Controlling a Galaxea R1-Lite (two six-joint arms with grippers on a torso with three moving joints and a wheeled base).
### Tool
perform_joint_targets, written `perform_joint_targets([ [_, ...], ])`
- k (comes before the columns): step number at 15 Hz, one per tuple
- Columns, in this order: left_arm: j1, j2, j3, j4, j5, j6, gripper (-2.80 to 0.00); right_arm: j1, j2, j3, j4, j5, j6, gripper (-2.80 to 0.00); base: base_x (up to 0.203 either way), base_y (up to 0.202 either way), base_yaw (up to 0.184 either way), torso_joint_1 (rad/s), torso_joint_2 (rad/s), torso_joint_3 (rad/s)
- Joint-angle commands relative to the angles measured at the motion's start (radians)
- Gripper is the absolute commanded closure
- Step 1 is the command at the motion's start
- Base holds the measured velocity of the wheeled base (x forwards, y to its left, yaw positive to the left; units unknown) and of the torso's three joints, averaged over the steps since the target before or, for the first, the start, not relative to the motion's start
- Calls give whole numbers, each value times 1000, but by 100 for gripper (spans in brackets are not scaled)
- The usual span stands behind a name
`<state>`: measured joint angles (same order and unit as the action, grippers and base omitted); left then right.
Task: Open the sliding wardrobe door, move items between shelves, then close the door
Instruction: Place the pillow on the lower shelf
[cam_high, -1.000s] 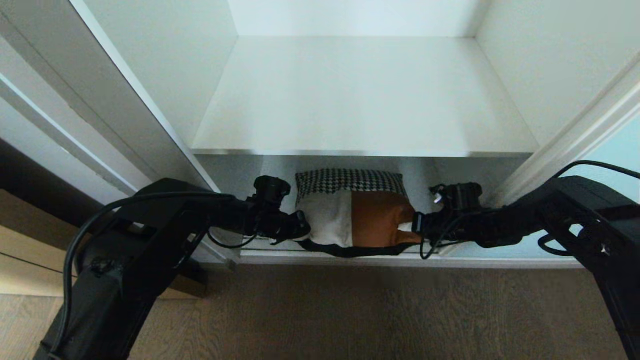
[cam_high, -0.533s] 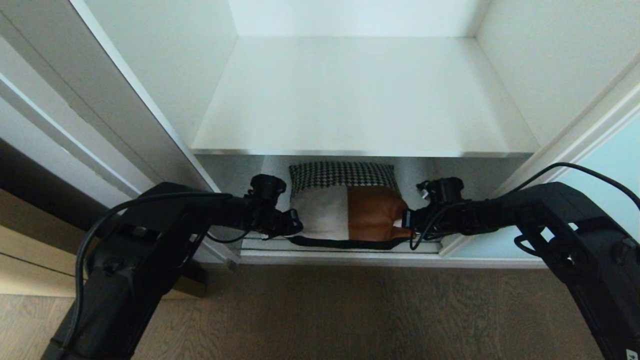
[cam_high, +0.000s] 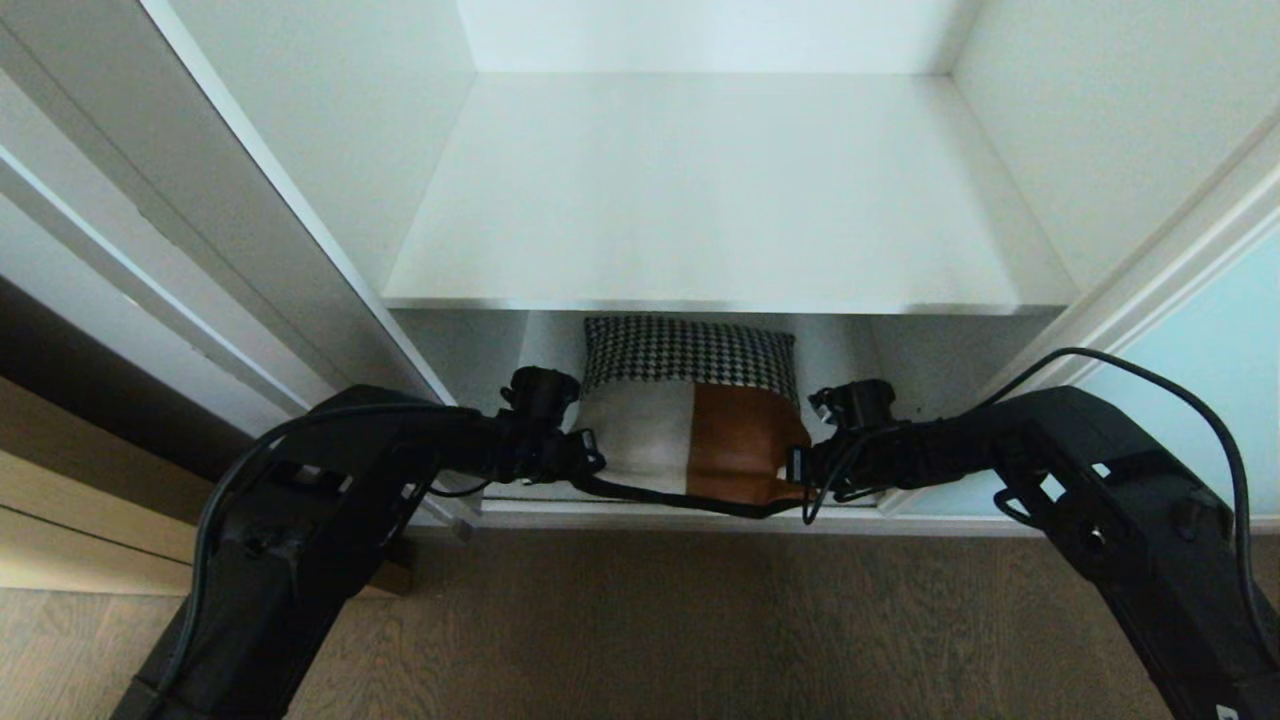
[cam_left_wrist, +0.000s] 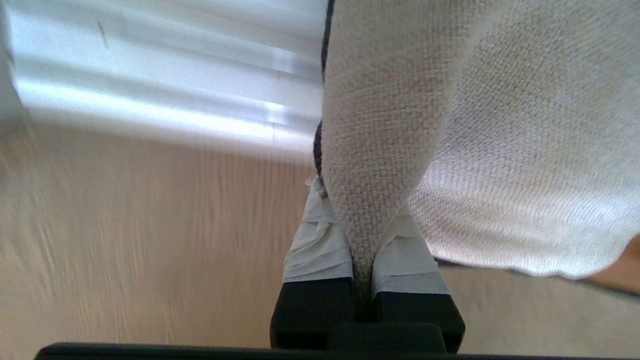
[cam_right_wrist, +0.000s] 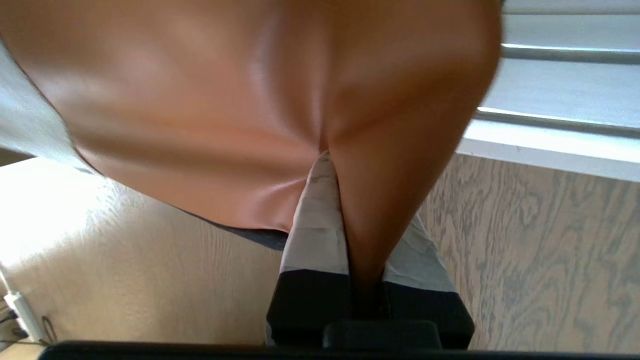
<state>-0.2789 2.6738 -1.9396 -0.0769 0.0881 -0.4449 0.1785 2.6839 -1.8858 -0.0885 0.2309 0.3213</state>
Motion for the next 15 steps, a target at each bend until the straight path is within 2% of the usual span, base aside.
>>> perform_joint_targets([
  [1, 0, 0, 1, -87, 19, 45, 0, 9, 32, -13, 1, -5, 0, 0, 0, 0, 0, 0, 0, 0],
  [4, 1, 13, 1, -149, 25, 114, 0, 25, 83, -53, -5, -75, -13, 0, 0, 0, 0, 0, 0, 0],
  [8, 1, 83, 1, -175, 56, 202, 0, 33, 86, -53, -17, -111, -53, 0, 0, 0, 0, 0, 0, 0],
  [12, 0, 89, 1, -178, 90, 221, 0, 27, 85, -53, -74, -134, -68, 0, 0, 0, 0, 0, 0, 0],
  [15, 0, 82, 2, -178, 91, 219, 0, 32, 80, -52, -102, -157, -79, 0, 0, 0, 0, 0, 0, 0],
])
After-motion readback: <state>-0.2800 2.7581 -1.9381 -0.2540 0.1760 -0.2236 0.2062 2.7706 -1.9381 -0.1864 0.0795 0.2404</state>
